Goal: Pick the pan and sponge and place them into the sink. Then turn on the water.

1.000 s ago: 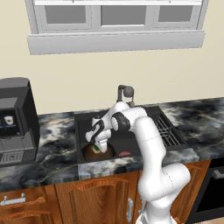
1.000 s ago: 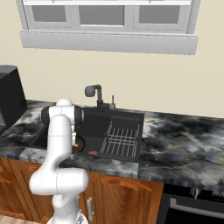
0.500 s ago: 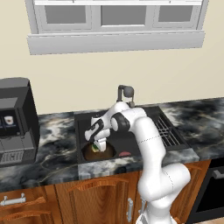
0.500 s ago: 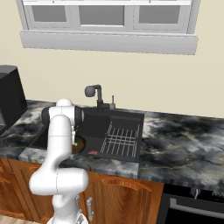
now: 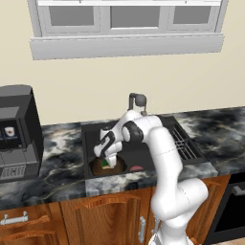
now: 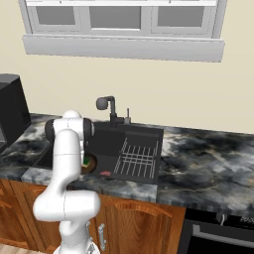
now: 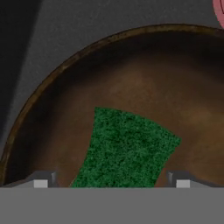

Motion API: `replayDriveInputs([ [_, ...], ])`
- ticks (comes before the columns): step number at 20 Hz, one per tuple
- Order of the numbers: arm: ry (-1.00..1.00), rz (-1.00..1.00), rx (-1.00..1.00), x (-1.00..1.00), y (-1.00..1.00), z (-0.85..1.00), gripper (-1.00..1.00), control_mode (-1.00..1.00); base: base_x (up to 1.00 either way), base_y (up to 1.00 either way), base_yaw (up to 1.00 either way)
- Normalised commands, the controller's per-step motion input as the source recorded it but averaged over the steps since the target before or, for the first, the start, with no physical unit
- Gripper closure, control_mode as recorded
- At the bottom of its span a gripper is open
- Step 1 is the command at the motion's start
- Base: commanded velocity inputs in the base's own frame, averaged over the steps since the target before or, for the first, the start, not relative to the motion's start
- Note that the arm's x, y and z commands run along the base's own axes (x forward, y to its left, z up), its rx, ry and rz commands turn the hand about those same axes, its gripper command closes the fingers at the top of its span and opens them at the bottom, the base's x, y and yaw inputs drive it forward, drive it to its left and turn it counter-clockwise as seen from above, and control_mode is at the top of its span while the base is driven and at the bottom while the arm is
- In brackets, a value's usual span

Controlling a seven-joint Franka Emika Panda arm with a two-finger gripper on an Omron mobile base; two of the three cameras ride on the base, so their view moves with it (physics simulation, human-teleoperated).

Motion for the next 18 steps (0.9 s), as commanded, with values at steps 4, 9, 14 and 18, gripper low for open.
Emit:
replayDriveInputs([
  [4,-0.14,-0.02,0.00,-0.20,0.00,0.20,-1.00,-1.00,0.00,0.00,0.00],
  [9,-0.15,-0.03,0.00,-0.18,0.00,0.24,-1.00,-1.00,0.00,0.00,0.00],
  [14,-0.09,-0.03,0.01,-0.07,0.00,0.40,-1.00,-1.00,0.00,0.00,0.00],
  [18,-0.01,-0.05,0.04,-0.06,0.00,0.54,-1.00,-1.00,0.00,0.00,0.00],
])
